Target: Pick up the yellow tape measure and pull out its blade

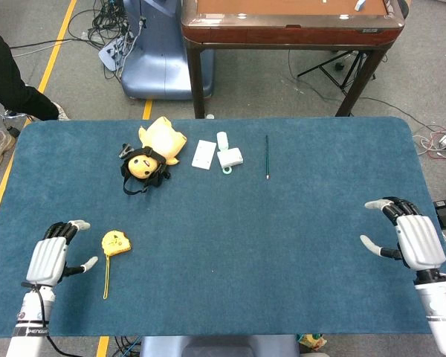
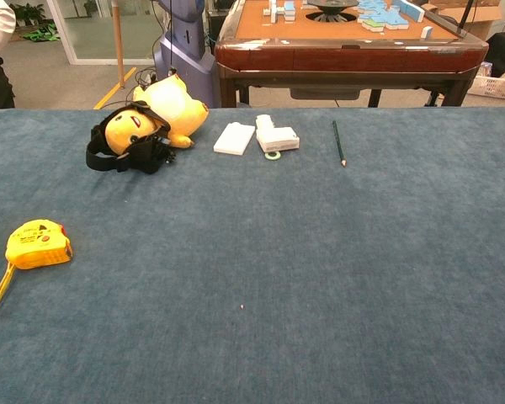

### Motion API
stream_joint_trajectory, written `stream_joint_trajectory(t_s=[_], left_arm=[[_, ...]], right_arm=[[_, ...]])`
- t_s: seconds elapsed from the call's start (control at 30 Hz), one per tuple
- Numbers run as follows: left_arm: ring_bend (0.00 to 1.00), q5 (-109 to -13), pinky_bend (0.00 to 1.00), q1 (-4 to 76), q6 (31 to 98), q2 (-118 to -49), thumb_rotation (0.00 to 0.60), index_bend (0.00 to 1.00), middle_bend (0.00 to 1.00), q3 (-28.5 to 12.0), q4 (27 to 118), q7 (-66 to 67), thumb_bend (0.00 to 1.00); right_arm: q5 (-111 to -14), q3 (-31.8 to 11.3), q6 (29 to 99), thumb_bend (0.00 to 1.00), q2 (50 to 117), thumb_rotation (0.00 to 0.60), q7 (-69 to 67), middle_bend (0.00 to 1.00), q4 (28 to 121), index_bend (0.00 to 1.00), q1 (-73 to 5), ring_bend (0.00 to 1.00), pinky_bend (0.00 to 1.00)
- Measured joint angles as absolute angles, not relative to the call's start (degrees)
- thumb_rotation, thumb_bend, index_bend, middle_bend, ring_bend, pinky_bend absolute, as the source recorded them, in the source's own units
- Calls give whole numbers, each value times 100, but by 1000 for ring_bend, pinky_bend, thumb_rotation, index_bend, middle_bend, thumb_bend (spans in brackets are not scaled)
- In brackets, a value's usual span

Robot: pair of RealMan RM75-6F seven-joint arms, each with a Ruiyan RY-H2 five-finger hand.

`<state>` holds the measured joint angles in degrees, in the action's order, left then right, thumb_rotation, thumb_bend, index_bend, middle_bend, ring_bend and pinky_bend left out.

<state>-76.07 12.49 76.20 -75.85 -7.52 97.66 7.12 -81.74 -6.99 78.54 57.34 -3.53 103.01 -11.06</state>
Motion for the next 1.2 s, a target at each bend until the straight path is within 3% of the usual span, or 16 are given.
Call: stream_joint_trajectory(t_s=[0.13,0.3,0.5,0.93,1.2], left_arm=[[174,-7530,102,1521,7191,-7675,600,257,203,-833,9679,600,153],[160,-7223,102,1903,6539,-7779,600,161,141,-876,9595,779,153],[148,-6635,102,2189,6214,-7912,600,74,100,-916,9547,1355,153],[133,-5218,102,2499,6184,-8188,600,94,100,-856,9388,2725,136],[132,-4774,102,2676,6233,-8414,600,141,100,-879,9254,2898,134]], right_arm=[[-7966,-800,7960,300,5639,600,-105,330,10503,326,-1077,212,202],[-7903,-810,7990,300,5539,600,-92,330,10609,326,-1020,212,202],[-7907,-785,7985,299,5527,600,-153,330,10586,326,-991,212,202],[-7954,-741,7877,300,5592,600,-351,330,10417,326,-1003,212,202],[-7975,-721,7952,300,5558,600,-410,330,10413,326,-931,212,202]])
